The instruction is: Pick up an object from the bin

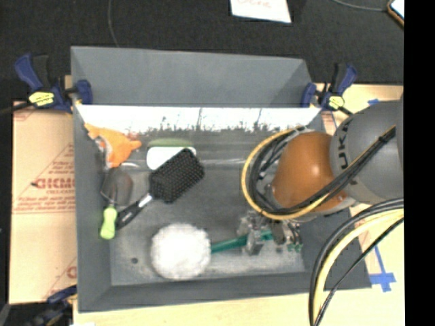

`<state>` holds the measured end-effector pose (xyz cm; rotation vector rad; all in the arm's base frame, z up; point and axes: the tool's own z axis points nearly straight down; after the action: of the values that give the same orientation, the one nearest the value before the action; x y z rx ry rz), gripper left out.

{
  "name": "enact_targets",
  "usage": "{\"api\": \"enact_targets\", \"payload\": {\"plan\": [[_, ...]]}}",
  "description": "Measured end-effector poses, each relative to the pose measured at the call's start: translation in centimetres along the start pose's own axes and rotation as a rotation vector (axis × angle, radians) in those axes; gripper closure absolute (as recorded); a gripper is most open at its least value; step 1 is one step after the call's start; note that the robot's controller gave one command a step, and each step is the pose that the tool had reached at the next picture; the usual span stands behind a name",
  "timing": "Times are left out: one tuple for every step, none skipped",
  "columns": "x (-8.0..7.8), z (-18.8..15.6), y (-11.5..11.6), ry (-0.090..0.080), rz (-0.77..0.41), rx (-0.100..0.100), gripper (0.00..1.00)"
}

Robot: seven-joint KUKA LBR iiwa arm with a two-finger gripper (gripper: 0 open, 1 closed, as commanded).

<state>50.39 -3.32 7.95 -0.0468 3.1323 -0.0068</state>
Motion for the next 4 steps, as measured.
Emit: {"api": "enact_targets", "payload": {"plan": [[0.0, -0.1, 0.0, 0.000, 0.000, 0.000, 1.00], [0.5, -3.0, -0.2, 0.011, -0.001, -0.001, 1.00], [-0.3, -0.4, -4.0, 0.005, -0.221, 0.000, 1.00], [-0.2, -8.3, -3.7, 0.008, -0.165, -0.002, 1.00]]}}
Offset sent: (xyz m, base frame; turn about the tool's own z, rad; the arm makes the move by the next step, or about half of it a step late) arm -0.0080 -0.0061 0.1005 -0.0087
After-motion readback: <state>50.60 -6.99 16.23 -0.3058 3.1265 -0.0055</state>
